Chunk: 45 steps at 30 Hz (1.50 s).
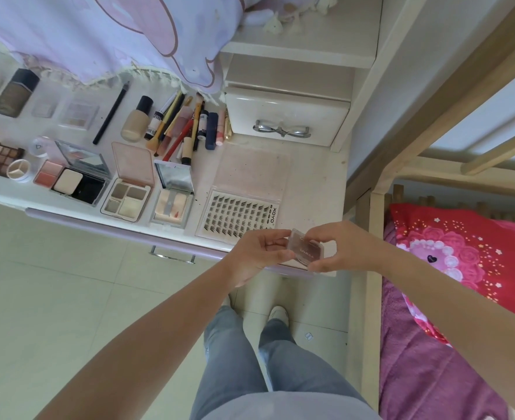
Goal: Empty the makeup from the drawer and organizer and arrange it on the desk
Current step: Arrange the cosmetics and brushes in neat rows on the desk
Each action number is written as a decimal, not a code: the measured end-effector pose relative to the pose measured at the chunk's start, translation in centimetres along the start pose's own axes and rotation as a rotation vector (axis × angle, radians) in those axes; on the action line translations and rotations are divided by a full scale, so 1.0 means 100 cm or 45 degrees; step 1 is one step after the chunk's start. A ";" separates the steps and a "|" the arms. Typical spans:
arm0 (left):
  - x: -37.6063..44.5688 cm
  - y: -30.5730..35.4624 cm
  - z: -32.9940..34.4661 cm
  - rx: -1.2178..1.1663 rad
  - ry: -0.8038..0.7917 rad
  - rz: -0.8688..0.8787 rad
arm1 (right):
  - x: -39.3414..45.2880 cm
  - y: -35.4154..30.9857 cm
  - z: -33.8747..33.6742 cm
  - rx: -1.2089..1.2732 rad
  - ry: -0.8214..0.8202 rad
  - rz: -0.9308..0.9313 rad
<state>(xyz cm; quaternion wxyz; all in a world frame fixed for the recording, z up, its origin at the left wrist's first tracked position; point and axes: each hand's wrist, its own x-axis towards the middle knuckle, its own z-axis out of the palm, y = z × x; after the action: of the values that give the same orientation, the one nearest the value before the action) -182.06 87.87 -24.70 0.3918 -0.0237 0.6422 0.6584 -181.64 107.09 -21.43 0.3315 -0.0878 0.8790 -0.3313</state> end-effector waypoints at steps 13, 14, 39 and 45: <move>0.012 -0.006 0.012 0.036 0.080 -0.041 | 0.005 0.014 -0.004 0.110 -0.067 -0.027; 0.013 -0.007 0.012 0.037 0.080 -0.052 | 0.006 0.017 -0.004 0.114 -0.069 -0.018; 0.026 -0.017 0.019 -0.056 0.300 -0.140 | 0.026 0.043 -0.012 0.329 -0.043 0.158; 0.023 -0.018 0.032 0.350 0.489 -0.191 | 0.037 0.040 -0.022 0.375 0.022 0.174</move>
<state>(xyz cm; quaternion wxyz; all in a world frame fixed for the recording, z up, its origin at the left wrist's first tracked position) -181.15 91.55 -26.81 0.3100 -0.1424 0.7849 0.5172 -185.59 109.87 -24.69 0.3551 0.0244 0.8276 -0.4340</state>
